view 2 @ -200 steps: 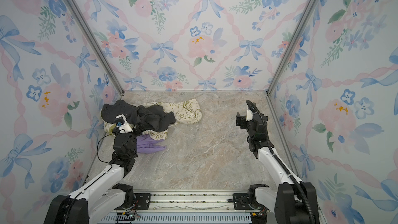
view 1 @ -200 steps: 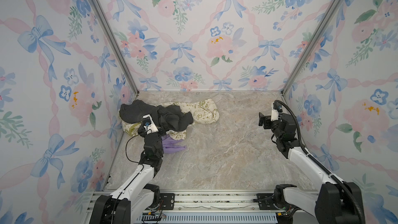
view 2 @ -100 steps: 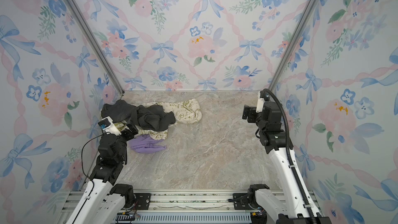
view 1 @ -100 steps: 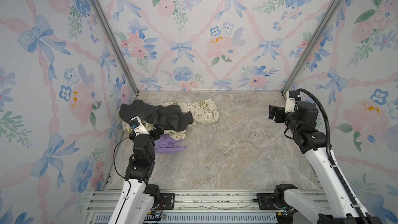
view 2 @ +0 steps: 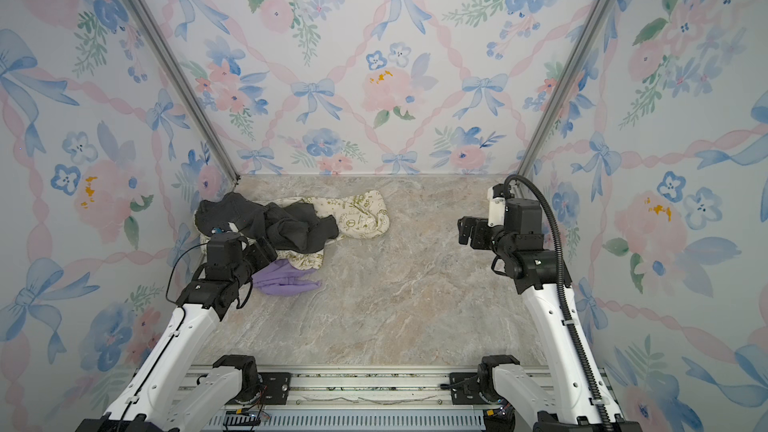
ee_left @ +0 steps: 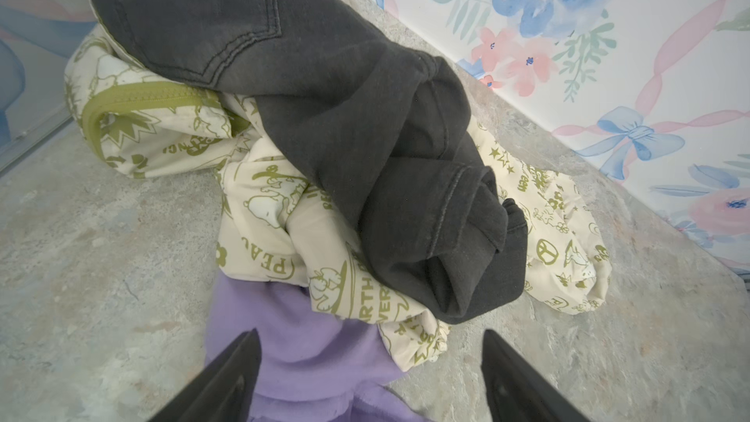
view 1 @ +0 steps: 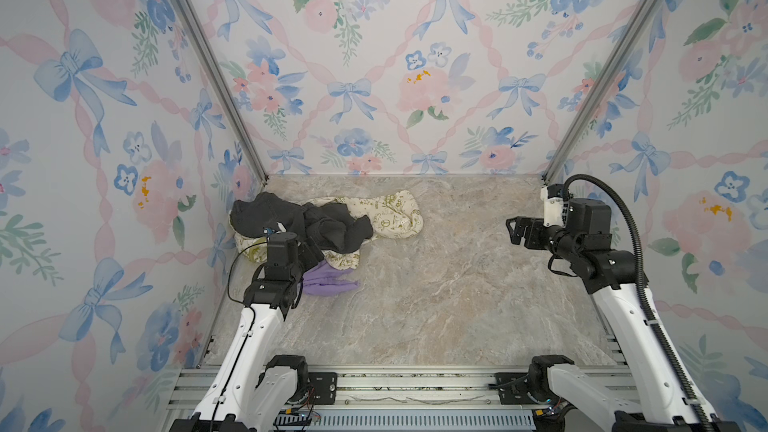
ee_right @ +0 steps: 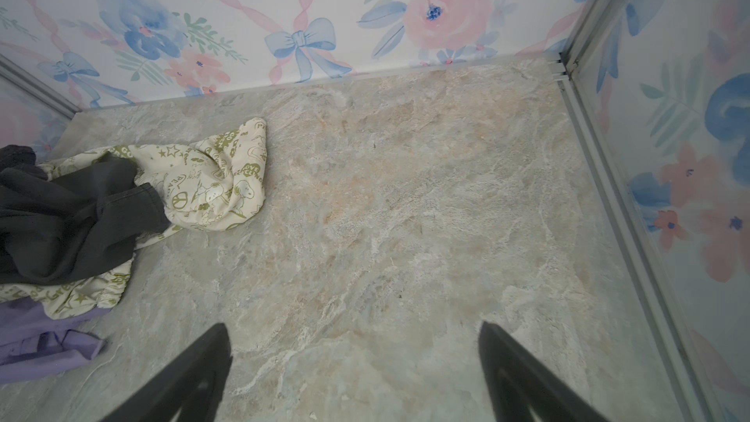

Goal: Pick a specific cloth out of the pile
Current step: 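Lower the left gripper onto the purple cloth while the right arm reaches forward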

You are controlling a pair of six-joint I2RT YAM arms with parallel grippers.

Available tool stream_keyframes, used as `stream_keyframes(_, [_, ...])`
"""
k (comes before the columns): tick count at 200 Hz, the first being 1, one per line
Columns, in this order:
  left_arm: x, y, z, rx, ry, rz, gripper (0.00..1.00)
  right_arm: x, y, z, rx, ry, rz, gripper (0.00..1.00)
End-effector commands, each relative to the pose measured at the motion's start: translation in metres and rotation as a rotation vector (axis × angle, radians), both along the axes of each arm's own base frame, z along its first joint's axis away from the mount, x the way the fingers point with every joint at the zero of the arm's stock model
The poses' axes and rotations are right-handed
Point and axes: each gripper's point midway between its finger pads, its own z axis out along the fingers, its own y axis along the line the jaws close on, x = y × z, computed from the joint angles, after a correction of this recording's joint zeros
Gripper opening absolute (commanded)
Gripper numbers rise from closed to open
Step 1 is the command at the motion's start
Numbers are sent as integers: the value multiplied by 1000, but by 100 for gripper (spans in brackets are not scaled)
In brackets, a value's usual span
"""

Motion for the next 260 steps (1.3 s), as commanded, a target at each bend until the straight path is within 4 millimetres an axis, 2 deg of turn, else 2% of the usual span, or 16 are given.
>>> stream_keyframes(1, [-16, -1, -27, -53, 139, 35, 81, -15, 24, -16, 15, 64, 79, 97])
stream_keyframes(15, [-21, 2, -38, -57, 178, 71, 78, -17, 34, -21, -1, 76, 104, 97])
stream_keyframes(18, [-28, 3, -50, -54, 210, 80, 77, -17, 36, -22, -3, 78, 109, 97])
stream_keyframes(23, [-31, 4, -56, -52, 226, 93, 77, -17, 40, -23, -6, 80, 118, 97])
stream_keyframes(41, [-40, 6, -66, -48, 253, 138, 76, -16, 52, -26, -6, 82, 140, 97])
stream_keyframes(99, [-64, -6, -110, -90, 357, 169, 73, -5, 84, -32, -20, 109, 220, 97])
stream_keyframes(117, [-66, -10, -118, -85, 394, 152, 72, -1, 93, -31, -18, 108, 235, 97])
stream_keyframes(163, [-65, -11, -132, -51, 460, 139, 58, 2, 116, -36, -24, 124, 296, 97])
stream_keyframes(201, [-58, -14, -133, -42, 453, 112, 42, 2, 127, -34, -30, 119, 313, 97])
stream_keyframes(232, [-54, -17, -133, -38, 456, 88, 18, -2, 131, -34, -38, 118, 317, 97])
stream_keyframes(250, [-48, -18, -124, -30, 427, 68, 3, -4, 134, -33, -36, 111, 320, 97])
stream_keyframes(260, [-43, -18, -115, -28, 400, 59, 0, -5, 136, -31, -31, 103, 325, 97])
